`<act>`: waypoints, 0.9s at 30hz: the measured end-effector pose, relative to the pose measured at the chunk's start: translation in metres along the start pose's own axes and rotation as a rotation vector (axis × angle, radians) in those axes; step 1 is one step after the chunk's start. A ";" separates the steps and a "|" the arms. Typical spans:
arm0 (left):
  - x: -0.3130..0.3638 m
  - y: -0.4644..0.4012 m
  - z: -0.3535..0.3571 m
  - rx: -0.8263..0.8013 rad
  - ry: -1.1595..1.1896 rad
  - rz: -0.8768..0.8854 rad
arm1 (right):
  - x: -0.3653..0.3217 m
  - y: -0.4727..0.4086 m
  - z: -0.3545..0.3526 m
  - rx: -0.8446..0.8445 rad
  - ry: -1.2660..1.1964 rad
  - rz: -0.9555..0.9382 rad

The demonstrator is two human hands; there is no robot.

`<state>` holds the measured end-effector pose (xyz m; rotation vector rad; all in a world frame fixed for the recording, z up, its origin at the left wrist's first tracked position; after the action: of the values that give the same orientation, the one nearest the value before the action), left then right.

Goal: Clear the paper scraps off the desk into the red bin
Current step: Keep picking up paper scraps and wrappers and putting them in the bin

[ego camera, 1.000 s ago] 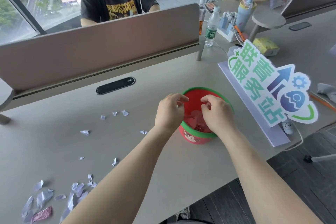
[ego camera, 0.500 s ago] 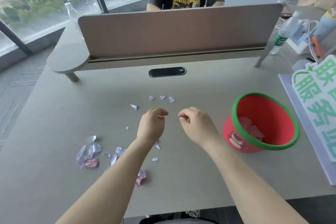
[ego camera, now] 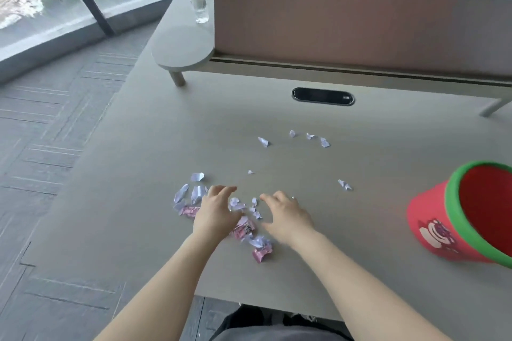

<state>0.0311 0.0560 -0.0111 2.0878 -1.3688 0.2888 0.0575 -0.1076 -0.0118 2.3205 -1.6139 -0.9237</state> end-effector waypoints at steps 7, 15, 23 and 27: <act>-0.026 0.005 0.024 -0.197 -0.178 0.024 | -0.022 -0.013 0.040 -0.118 0.126 -0.052; -0.022 0.005 0.034 -0.219 -0.222 0.139 | -0.031 -0.028 0.054 -0.134 0.162 -0.061; -0.022 -0.001 0.039 -0.131 -0.200 0.149 | -0.041 -0.038 0.054 -0.037 0.090 -0.073; -0.028 -0.004 0.038 -0.078 -0.113 0.095 | -0.045 -0.040 0.053 -0.043 0.016 -0.058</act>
<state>0.0167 0.0548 -0.0561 2.0050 -1.5237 0.1557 0.0486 -0.0401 -0.0548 2.3516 -1.5126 -0.9403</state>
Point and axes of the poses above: each hand's wrist, its own y-axis away from the middle knuckle, its own z-axis out of the palm, x = y × z, the point moved 9 cm from there along -y, towards the middle knuckle
